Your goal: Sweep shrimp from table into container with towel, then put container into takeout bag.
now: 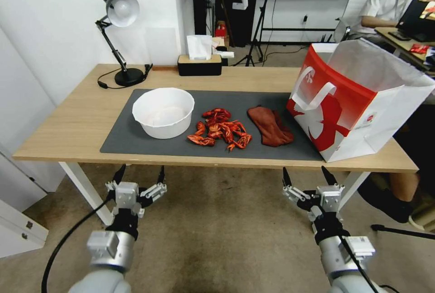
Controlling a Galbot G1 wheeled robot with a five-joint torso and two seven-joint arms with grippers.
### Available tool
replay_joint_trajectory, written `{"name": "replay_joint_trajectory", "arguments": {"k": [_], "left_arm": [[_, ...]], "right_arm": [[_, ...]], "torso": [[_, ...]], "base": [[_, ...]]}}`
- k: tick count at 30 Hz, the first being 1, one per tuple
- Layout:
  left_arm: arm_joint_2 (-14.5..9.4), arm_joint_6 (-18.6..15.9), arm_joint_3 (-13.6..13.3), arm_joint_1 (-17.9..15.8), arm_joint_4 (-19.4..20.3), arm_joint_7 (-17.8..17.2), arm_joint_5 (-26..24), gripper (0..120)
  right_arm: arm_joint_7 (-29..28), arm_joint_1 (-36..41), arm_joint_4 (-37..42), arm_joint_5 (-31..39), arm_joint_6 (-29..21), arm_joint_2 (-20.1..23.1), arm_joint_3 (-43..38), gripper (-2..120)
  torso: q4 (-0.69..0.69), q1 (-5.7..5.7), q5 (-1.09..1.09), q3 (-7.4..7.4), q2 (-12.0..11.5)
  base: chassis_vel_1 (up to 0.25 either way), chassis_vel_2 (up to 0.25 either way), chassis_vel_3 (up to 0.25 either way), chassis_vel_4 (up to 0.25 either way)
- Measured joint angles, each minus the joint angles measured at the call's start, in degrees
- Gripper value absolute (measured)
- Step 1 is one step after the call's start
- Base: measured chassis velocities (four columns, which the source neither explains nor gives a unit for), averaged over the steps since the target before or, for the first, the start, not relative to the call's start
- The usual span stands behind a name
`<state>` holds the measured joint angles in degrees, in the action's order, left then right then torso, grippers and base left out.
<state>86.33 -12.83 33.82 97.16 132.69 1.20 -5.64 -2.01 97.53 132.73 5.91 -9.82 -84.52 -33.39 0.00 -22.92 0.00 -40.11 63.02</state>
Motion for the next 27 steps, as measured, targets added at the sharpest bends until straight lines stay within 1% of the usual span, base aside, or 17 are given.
{"name": "replay_joint_trajectory", "arguments": {"k": [1, 2, 4, 6, 8, 10, 13, 16, 17, 19, 20, 22, 23, 24, 25, 26, 27], "left_arm": [[0.0, -2.0, 0.5, -1.1, 0.1, 0.5, -1.3, 100], [0.0, -2.0, 0.5, -1.1, 0.1, 0.5, -1.3, 100], [-0.7, -3.7, 1.7, -2.5, 0.1, 1.8, -4.2, 100], [-0.8, -3.6, 1.8, -2.5, 0.0, 1.9, -4.4, 100], [-1.0, -1.3, 1.9, -2.4, -0.7, 2.4, -4.5, 100], [-1.2, 0.0, 1.9, -2.3, -1.0, 2.6, -4.4, 100], [-1.9, 2.0, 2.0, -2.3, -1.6, 2.9, -4.3, 100], [-4.7, 5.3, 3.0, -3.6, -2.6, 3.2, -5.0, 100], [-4.7, 5.3, 3.0, -3.6, -2.6, 3.2, -5.0, 100], [-8.9, 6.8, 3.8, -5.6, -3.4, 4.5, -7.3, 100], [-8.9, 6.8, 3.8, -5.6, -3.4, 4.5, -7.3, 100], [-14.0, 7.9, 4.1, -7.5, -4.8, 6.1, -10.4, 100], [-14.0, 7.9, 4.1, -7.5, -4.8, 6.1, -10.4, 100], [-18.7, 9.2, 4.3, -9.5, -6.8, 8.5, -12.8, 100], [-22.4, 10.6, 4.4, -11.2, -9.1, 10.6, -14.4, 100], [-22.4, 10.6, 4.4, -11.2, -9.1, 10.6, -14.4, 100], [-25.2, 11.9, 4.3, -12.7, -11.2, 12.3, -15.7, 100]], "right_arm": [[-0.4, -1.0, 0.2, 1.0, -1.8, 0.2, -0.3, 100], [-0.4, -1.0, 0.2, 1.0, -1.8, 0.2, -0.3, 100], [-1.5, -4.0, 0.8, 4.2, -7.1, 1.0, -1.4, 100], [-1.7, -4.6, 1.0, 4.8, -8.1, 1.2, -1.6, 100], [-2.8, -7.5, 1.5, 7.9, -13.2, 1.9, -2.6, 100], [-3.0, -8.1, 1.5, 9.0, -13.7, 2.2, -2.7, 100], [-3.0, -8.0, 0.1, 12.0, -11.2, 4.0, -1.4, 100], [-3.0, -7.9, -0.4, 12.6, -10.2, 4.7, -0.9, 100], [-3.0, -7.9, -0.4, 12.6, -10.2, 4.7, -0.9, 100], [-2.9, -7.8, -0.4, 12.6, -10.1, 4.9, -0.8, 100], [-2.9, -7.8, -0.4, 12.6, -10.1, 4.9, -0.8, 100], [-2.8, -7.7, -0.4, 12.5, -10.1, 5.0, -0.7, 100], [-2.8, -7.7, -0.4, 12.5, -10.1, 5.0, -0.7, 100], [-2.8, -7.6, -0.4, 12.4, -10.1, 5.0, -0.7, 100], [-2.7, -7.6, -0.4, 12.4, -10.0, 5.0, -0.8, 100], [-2.7, -7.6, -0.4, 12.4, -10.0, 5.0, -0.8, 100], [-2.7, -7.6, -0.3, 12.3, -10.0, 5.0, -0.8, 100]], "torso": [[0.0, 0.0, 0.0, 0.0, 0.0], [0.0, 0.0, 0.0, 0.0, 0.0], [-0.01, -0.01, 0.0, 0.0, 0.0], [0.0, -0.02, 0.0, 0.0, 0.0], [0.01, -0.02, 0.0, 0.0, 0.0], [0.01, -0.02, 0.0, 0.0, 0.0], [0.0, -0.02, 0.03, -0.01, 0.0], [0.0, -0.01, 0.0, 0.0, 0.0], [0.0, -0.01, 0.0, 0.0, 0.0], [0.0, -0.01, -0.02, 0.0, 0.0], [0.0, -0.01, -0.02, 0.0, 0.0], [0.0, -0.01, -0.01, 0.0, 0.0], [0.0, -0.01, -0.01, 0.0, 0.0], [0.0, 0.0, -0.02, 0.0, 0.0], [-0.02, -0.01, 0.01, 0.0, 0.0], [-0.02, -0.01, 0.01, 0.0, 0.0], [0.0, 0.0, -0.06, 0.0, 0.0]], "base": [[0.0, 0.0, 0.0, 0.0], [0.0, 0.0, 0.0, 0.0], [0.0, 0.0, 0.0, 0.0], [0.0, 0.0, 0.0, 0.0], [0.0, 0.0, 0.0, 0.0], [0.0, 0.0, 0.0, 0.0], [0.0, 0.0, 0.0, 0.0], [0.0, 0.0, 0.0, 0.0], [0.0, 0.0, 0.0, 0.0], [0.0, 0.0, 0.0, 0.0], [0.0, 0.0, 0.0, 0.0], [0.0, 0.0, 0.0, 0.0], [0.0, 0.0, 0.0, 0.0], [0.0, 0.0, 0.0, 0.0], [0.0, 0.0, 0.0, 0.0], [0.0, 0.0, 0.0, 0.0], [0.0, 0.0, 0.0, 0.0]]}}
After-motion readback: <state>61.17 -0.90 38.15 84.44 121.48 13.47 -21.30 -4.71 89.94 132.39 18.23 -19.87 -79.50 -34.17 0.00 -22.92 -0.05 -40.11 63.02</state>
